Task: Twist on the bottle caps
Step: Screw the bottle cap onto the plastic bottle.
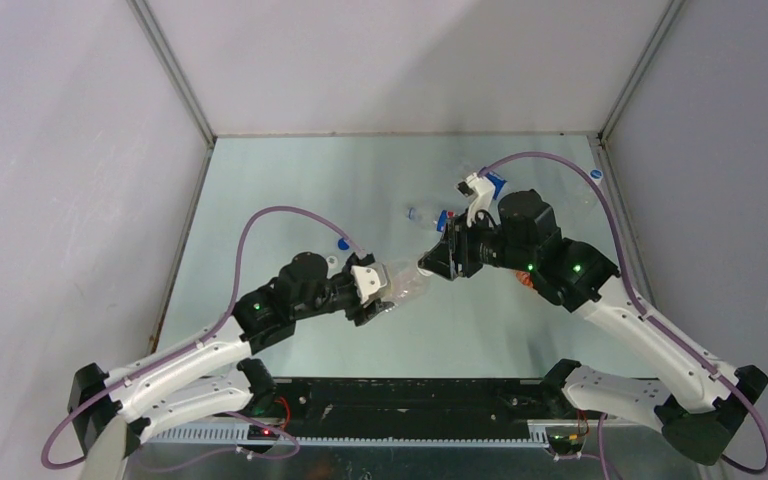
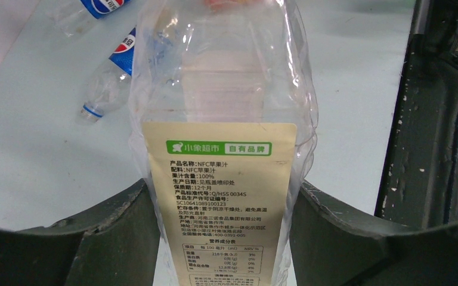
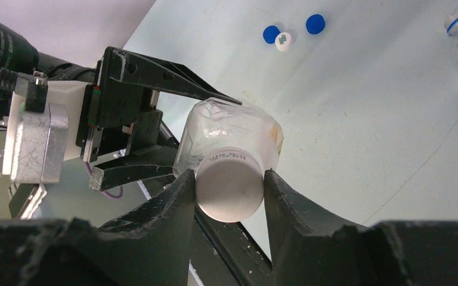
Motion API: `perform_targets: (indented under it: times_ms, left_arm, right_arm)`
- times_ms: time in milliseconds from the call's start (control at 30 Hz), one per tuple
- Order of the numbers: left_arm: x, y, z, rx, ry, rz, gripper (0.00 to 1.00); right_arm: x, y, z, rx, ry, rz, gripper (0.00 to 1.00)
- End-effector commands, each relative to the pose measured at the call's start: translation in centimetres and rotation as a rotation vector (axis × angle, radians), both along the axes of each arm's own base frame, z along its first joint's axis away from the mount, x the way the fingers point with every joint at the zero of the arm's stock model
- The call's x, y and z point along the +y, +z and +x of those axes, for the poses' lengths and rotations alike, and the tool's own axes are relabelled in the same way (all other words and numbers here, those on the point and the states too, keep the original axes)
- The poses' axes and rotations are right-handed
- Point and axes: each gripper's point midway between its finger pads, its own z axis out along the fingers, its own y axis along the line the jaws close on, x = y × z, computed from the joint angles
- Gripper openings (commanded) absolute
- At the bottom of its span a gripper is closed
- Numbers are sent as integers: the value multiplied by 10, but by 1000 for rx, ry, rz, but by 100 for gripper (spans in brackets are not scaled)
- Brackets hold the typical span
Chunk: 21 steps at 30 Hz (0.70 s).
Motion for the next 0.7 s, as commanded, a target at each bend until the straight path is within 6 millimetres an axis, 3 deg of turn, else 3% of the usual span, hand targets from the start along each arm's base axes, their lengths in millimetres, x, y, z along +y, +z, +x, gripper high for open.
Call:
perform_targets:
  times_ms: [0,167,500,667]
  left_arm:
    - [-8,31,1,10,-43,-107,0]
    - [-5,28,-6,95,-143,-129,0]
    - [-6,26,-38,208,-396,-110,0]
    - [-6,29,-43,210,-431,-114,0]
  right_arm:
    - [7,-7,-18,-8,123,-25,15]
    - [5,-9,-21,-68,194,-55,0]
    - [3,-16,-34,-188,428,-79,0]
    - [1,-14,-34,-246,478,-76,0]
